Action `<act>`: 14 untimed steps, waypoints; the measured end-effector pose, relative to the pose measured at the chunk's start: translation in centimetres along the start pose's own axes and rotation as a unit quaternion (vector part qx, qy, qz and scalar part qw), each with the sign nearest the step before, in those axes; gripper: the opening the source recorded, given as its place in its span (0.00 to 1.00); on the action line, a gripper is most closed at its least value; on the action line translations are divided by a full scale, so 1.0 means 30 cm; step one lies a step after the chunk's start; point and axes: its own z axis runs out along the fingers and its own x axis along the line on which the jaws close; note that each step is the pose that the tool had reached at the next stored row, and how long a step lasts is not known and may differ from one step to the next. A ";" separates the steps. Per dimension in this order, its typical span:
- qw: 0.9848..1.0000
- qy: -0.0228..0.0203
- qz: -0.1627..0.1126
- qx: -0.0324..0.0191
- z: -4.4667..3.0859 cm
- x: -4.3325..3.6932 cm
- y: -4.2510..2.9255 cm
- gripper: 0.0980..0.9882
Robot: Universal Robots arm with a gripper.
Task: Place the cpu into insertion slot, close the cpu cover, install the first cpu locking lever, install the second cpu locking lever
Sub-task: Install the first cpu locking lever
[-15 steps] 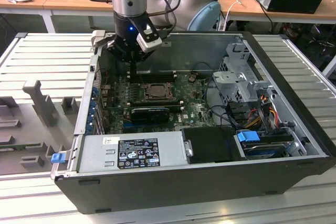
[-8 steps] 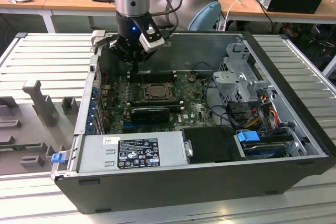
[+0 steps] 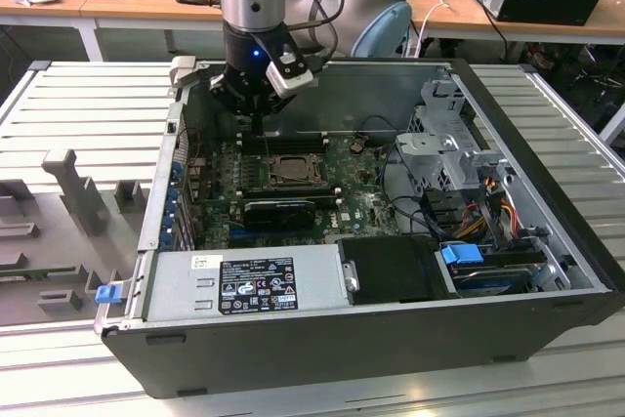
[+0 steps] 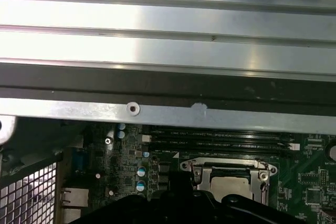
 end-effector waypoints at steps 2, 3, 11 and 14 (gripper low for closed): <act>1.000 0.000 0.000 0.000 0.000 -0.008 0.000 0.01; 1.000 0.000 0.000 0.000 0.000 -0.012 -0.001 0.01; 1.000 0.000 0.000 0.000 0.000 -0.042 -0.002 0.01; 1.000 0.000 0.000 0.000 0.000 -0.049 -0.002 0.01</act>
